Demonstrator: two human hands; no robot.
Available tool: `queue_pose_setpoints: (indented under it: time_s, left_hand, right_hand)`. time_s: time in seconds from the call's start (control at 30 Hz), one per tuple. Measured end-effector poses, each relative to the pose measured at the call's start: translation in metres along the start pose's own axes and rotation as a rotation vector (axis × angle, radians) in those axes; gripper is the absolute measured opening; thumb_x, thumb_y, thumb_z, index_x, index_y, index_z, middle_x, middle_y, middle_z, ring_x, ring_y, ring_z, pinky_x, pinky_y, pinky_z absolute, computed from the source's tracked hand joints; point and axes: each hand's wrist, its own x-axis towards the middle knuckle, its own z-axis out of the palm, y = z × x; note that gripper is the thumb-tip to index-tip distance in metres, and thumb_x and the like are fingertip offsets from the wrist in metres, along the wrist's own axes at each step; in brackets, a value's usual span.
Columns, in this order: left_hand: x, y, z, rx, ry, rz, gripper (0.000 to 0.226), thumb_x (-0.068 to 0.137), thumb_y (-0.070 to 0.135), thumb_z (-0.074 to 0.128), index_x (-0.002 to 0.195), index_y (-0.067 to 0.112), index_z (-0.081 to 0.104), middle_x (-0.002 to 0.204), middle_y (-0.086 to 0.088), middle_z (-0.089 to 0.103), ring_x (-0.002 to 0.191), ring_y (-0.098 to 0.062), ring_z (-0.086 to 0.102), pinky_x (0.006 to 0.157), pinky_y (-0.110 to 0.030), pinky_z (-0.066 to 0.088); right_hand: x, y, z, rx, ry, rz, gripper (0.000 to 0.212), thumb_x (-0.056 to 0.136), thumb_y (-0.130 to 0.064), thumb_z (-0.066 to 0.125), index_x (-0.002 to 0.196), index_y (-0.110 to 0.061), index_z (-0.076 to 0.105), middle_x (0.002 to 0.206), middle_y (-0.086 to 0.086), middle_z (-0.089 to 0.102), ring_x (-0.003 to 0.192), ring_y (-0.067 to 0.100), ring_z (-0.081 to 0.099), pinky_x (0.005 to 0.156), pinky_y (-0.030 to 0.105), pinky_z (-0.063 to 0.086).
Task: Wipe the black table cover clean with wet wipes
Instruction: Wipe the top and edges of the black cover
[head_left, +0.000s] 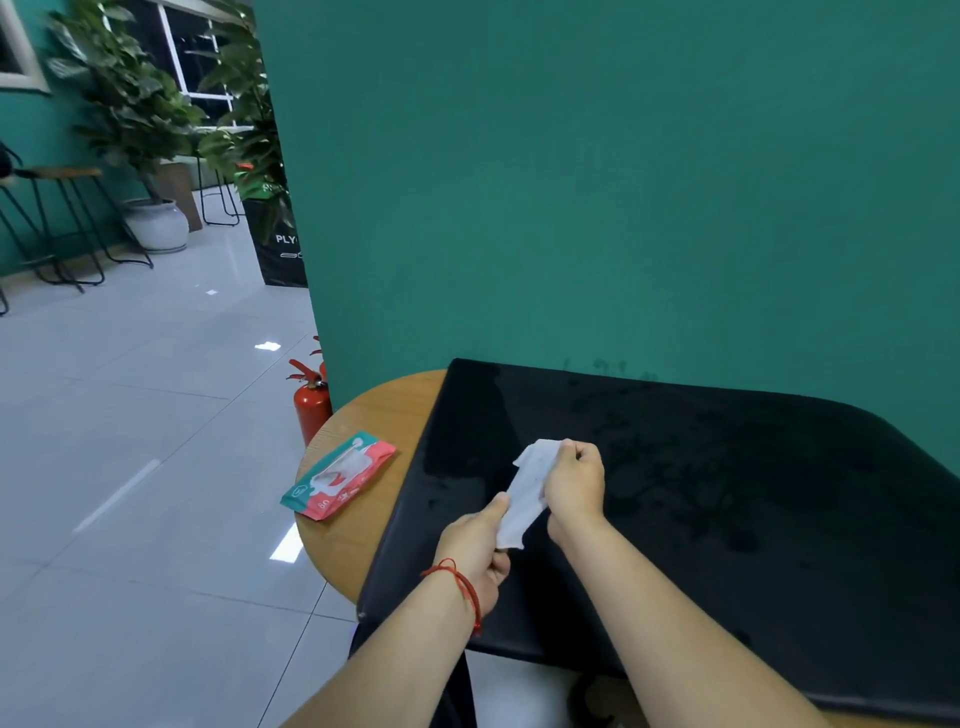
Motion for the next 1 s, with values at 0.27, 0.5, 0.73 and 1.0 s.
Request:
queue_pose_setpoints:
  time_s: [0.27, 0.5, 0.73, 1.0]
  left_hand:
    - [0.007, -0.009, -0.052, 0.114, -0.028, 0.074, 0.036, 0.087, 0.041, 0.084, 0.095, 0.01, 0.069, 0.068, -0.003, 0.046, 0.058, -0.012, 0.046, 0.057, -0.023, 0.045]
    - [0.015, -0.001, -0.072, -0.102, 0.064, 0.252, 0.028, 0.102, 0.029, 0.068, 0.089, 0.006, 0.058, 0.095, -0.011, 0.076, 0.087, -0.025, 0.072, 0.086, -0.042, 0.063]
    - [0.025, 0.001, -0.093, 0.272, 0.252, 0.306, 0.034, 0.099, 0.029, 0.072, 0.083, 0.006, 0.052, 0.061, -0.016, 0.061, 0.05, -0.02, 0.062, 0.055, -0.035, 0.062]
    - [0.024, 0.015, -0.1, 0.538, 0.418, 0.417, 0.04, 0.099, 0.035, 0.069, 0.079, 0.01, 0.045, 0.059, -0.012, 0.063, 0.041, -0.022, 0.064, 0.045, -0.03, 0.058]
  right_hand:
    - [0.005, 0.025, 0.018, 0.076, -0.11, 0.148, 0.032, 0.108, -0.021, 0.048, 0.132, -0.034, 0.063, 0.125, -0.006, 0.069, 0.112, 0.018, 0.067, 0.092, 0.039, 0.059]
    - [0.0, 0.05, 0.065, 0.029, -0.187, 0.118, 0.051, 0.106, -0.015, 0.04, 0.141, -0.046, 0.057, 0.114, -0.003, 0.068, 0.086, 0.014, 0.062, 0.072, 0.03, 0.054]
    - [0.018, 0.056, 0.087, 0.037, -0.333, 0.18, 0.037, 0.099, -0.01, 0.049, 0.112, -0.026, 0.079, 0.111, 0.01, 0.076, 0.095, 0.027, 0.072, 0.083, 0.044, 0.061]
    - [0.052, 0.058, 0.124, -0.312, -0.516, -0.072, 0.042, 0.092, -0.004, 0.059, 0.108, -0.039, 0.077, 0.116, -0.012, 0.073, 0.109, 0.014, 0.071, 0.097, 0.046, 0.062]
